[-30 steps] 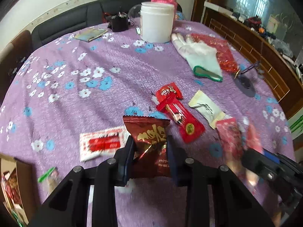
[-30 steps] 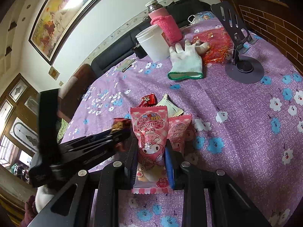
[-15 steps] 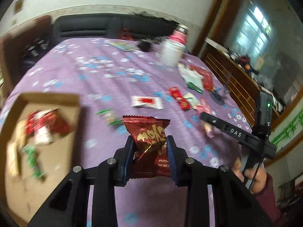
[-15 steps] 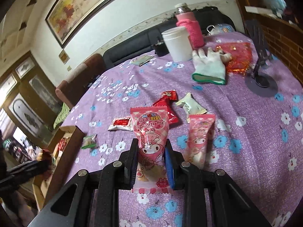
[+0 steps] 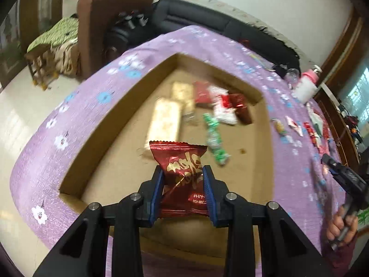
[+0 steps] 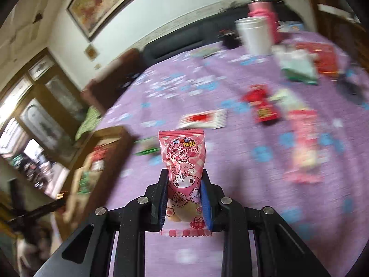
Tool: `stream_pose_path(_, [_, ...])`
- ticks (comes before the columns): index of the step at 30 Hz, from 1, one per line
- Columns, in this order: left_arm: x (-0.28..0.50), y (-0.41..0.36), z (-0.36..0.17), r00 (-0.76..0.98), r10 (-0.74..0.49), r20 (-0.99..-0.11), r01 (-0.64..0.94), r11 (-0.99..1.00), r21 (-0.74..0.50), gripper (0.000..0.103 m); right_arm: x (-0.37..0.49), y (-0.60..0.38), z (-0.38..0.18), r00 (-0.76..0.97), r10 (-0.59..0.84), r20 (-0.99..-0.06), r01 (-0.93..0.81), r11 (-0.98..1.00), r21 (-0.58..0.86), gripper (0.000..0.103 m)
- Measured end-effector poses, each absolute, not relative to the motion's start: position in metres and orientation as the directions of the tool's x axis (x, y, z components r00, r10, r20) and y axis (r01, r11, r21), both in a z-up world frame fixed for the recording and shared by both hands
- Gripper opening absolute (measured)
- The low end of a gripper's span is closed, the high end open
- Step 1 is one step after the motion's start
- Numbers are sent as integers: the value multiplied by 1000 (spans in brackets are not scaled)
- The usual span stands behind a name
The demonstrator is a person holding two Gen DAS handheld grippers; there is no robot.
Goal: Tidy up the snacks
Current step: 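Carry both held packets to the cardboard box and open both tools, then withdraw both tools from the box back over the table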
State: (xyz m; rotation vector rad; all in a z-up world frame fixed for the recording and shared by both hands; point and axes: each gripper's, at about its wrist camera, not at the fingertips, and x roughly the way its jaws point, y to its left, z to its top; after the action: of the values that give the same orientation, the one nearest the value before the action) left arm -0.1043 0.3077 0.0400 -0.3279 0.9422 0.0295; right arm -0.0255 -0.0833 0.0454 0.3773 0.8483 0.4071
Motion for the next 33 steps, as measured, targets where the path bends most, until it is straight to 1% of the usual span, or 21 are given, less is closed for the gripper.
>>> stream_pose_path(4, [-93, 315, 25, 553, -121, -824, -192, 944, -267, 33, -25, -16, 60, 516, 558, -650, -310, 829, 465, 28])
stream_pose_path(7, [-87, 320, 22, 554, -118, -824, -191, 946, -263, 34, -24, 40, 70, 445, 599, -666, -397, 798, 452, 28])
stream_pose_path(11, [-79, 330, 22, 558, -113, -822, -214, 938, -274, 37, -23, 118, 72, 355, 603, -714, -505, 767, 396, 28])
stream_pose_path(13, [-81, 335, 26, 567, -153, -809, -202, 926, -317, 38, -24, 149, 66, 317, 592, -741, -541, 754, 371, 28])
stream_pose_path(14, [-86, 338, 29, 582, -177, -794, -188, 920, -343, 42, -24, 165, 60, 294, 582, -758, -556, 749, 360, 28])
stream_pose_path(15, [-93, 341, 33, 599, -184, -779, -183, 916, -356, 48, -24, 174, 56, 284, 575, -768, -561, 749, 353, 28])
stream_pose_path(18, [-115, 350, 47, 656, -189, -731, -172, 906, -388, 60, -19, 202, 37, 255, 534, -806, -568, 757, 322, 28])
stream_pose_path(19, [-123, 354, 51, 672, -186, -716, -169, 903, -394, 61, -18, 208, 32, 259, 522, -813, -568, 762, 309, 30])
stream_pose_path(21, [-134, 361, 57, 697, -179, -694, -171, 899, -403, 71, -15, 214, 28, 266, 517, -813, -571, 764, 299, 30])
stream_pose_path(24, [-146, 370, 62, 721, -158, -674, -182, 896, -405, 74, -15, 209, 29, 273, 540, -796, -557, 764, 327, 43])
stream_pose_path(25, [-149, 373, 63, 728, -154, -668, -187, 893, -409, 74, -17, 204, 32, 276, 555, -785, -552, 760, 343, 51])
stream_pose_path(28, [-152, 378, 64, 736, -148, -661, -198, 886, -419, 74, -29, 176, 57, 344, 594, -727, -543, 758, 362, 58])
stream_pose_path(29, [-154, 377, 64, 736, -144, -662, -201, 887, -416, 74, -30, 169, 63, 367, 593, -717, -540, 763, 356, 65])
stream_pose_path(32, [-157, 369, 66, 733, -152, -663, -188, 892, -412, 74, -48, 119, 80, 481, 550, -682, -494, 813, 308, 79])
stream_pose_path(33, [-157, 362, 68, 731, -158, -664, -174, 898, -404, 74, -54, 94, 82, 519, 509, -687, -459, 844, 278, 80])
